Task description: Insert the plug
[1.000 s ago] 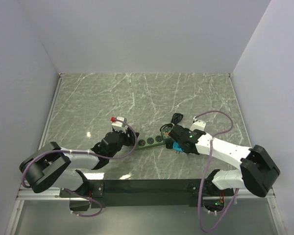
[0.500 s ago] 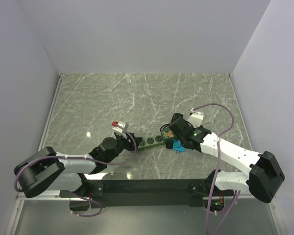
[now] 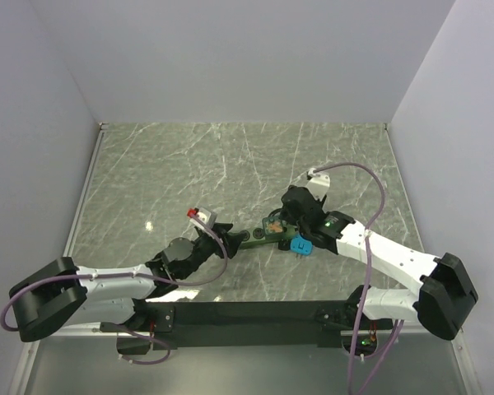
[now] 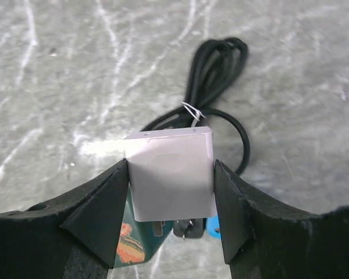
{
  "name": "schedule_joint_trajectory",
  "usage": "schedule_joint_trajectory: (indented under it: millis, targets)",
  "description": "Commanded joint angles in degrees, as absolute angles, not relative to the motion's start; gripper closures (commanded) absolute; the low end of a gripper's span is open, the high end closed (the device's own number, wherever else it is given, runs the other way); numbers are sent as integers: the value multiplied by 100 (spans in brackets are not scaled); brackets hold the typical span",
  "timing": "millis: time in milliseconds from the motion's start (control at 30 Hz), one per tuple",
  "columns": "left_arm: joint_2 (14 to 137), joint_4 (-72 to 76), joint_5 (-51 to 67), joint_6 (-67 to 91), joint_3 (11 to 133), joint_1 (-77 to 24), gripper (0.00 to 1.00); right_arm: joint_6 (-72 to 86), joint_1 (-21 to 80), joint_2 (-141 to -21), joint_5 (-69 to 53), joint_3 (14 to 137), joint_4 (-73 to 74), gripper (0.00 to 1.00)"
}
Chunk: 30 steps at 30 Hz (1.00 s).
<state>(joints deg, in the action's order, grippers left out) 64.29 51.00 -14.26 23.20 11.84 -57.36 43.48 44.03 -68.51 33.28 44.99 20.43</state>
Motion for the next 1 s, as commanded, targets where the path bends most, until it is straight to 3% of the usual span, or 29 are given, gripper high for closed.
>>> schedule_joint_trajectory:
  millis: [0,367,967]
  targets:
    - [6591,5001,-1846,2285,1441,-5879,39,4070,4474,-6864,3103,4702,1056,100]
    - [6749,5300,-1854,2417,1635,-6214,39,3709,4474,-7093,2812,4790,281,100]
    - [8182,5879,-2865,2601,2760,-6249,36,3744,4886,-6803,1978,4632,-360,100]
